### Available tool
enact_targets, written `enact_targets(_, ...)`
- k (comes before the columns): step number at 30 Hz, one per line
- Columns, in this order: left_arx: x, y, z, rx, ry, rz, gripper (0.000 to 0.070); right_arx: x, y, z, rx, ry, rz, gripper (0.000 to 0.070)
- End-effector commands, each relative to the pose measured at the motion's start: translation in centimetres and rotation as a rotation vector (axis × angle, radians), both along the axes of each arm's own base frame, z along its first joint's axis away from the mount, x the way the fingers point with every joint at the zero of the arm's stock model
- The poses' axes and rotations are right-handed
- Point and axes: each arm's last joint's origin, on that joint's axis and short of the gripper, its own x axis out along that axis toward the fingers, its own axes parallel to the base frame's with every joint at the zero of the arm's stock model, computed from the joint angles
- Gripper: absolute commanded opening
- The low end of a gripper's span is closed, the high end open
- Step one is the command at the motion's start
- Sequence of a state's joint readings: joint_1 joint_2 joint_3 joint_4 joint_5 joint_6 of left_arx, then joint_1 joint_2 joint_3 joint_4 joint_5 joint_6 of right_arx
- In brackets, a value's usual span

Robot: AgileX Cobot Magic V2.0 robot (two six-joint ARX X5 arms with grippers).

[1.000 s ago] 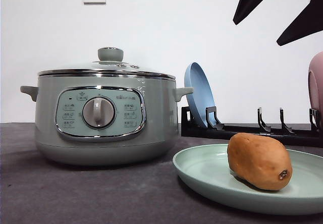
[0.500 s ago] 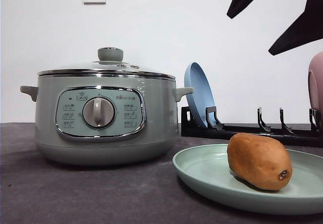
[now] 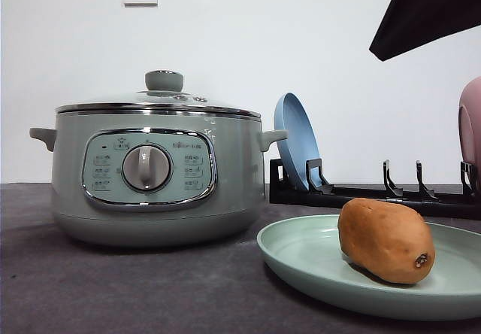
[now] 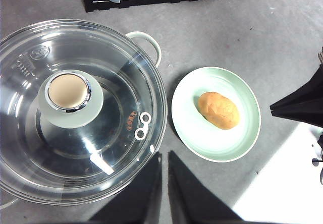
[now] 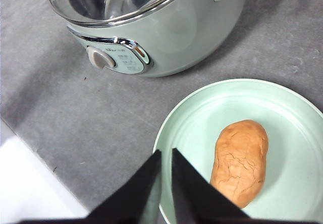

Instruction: Transfer potato from steamer to green plate

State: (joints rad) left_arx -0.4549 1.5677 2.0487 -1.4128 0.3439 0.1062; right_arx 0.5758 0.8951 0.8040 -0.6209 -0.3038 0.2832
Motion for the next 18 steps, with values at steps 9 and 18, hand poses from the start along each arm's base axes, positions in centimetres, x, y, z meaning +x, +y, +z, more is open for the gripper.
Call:
enact_targets(9,-0.19,-0.09,0.22,0.001,0.018,-0.004,0.0003,0.05,0.17,0.56,0.007,-0.026,0.017,0.0000)
enact_targets(18,-0.18,-0.08,0.22,0.001,0.018,-0.003,0.0003,0.05,0.17,0.56,0.007,-0.026,0.017,0.0000)
